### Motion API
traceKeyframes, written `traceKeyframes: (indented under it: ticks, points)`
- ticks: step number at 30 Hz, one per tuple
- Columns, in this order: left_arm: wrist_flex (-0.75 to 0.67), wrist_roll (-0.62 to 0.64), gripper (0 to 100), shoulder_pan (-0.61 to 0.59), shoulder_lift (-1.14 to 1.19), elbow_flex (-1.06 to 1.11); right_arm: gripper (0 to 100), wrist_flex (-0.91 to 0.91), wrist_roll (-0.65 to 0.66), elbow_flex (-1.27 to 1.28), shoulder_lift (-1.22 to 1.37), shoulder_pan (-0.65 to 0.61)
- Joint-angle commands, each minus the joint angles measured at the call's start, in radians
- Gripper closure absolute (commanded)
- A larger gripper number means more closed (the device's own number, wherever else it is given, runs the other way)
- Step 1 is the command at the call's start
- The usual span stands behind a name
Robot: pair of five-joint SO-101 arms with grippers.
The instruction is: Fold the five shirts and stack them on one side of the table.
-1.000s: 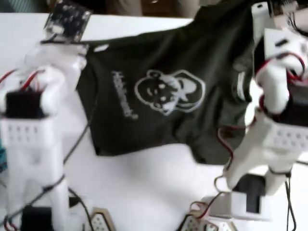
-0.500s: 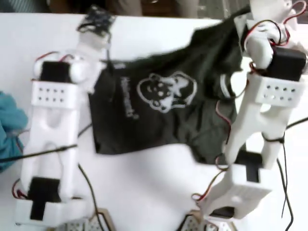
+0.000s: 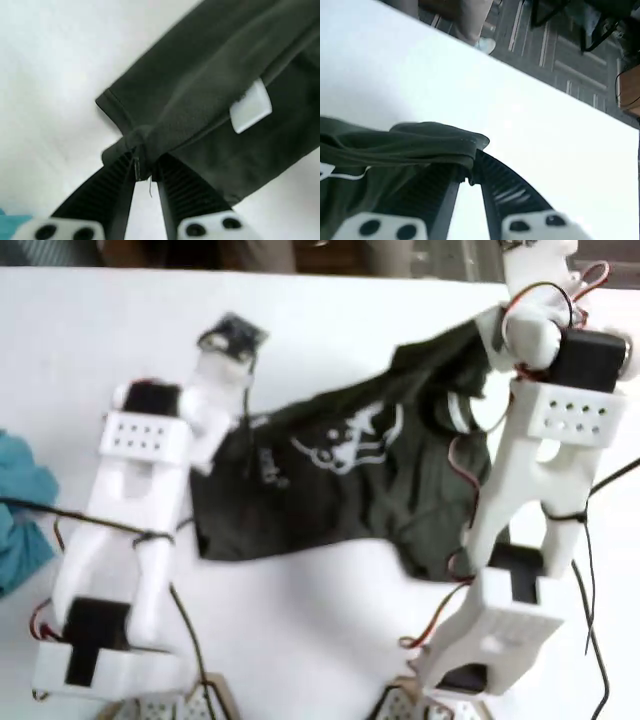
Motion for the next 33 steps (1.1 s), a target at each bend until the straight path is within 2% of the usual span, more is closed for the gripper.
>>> traceKeyframes:
  ticks: [1, 7, 15, 18, 26, 29, 33]
  points:
    - [-0.066, -0.002, 98, 0.031, -0.104, 0.107, 97.8, 0.021, 0.012, 0.0, -0.005, 0.015]
    - [-0.147, 0.005, 98, 0.074, -0.209, 0.265, 97.8, 0.021, 0.012, 0.094, -0.013, 0.028]
    - [-0.146, 0.005, 98, 0.069, -0.209, 0.278, 97.6, -0.031, 0.012, 0.275, -0.14, 0.021]
    - [-0.146, 0.006, 98, 0.069, -0.209, 0.278, 97.6, -0.127, 0.012, 0.496, -0.272, 0.021]
    - [-0.14, 0.006, 98, 0.069, -0.209, 0.3, 97.8, -0.549, 0.089, 1.358, -0.694, 0.013]
    - [-0.141, 0.003, 98, 0.069, -0.209, 0.329, 97.8, -0.616, 0.129, 1.522, -0.786, 0.021]
    - [-0.141, -0.002, 98, 0.068, -0.213, 0.372, 97.8, -0.624, 0.157, 1.565, -0.811, 0.038]
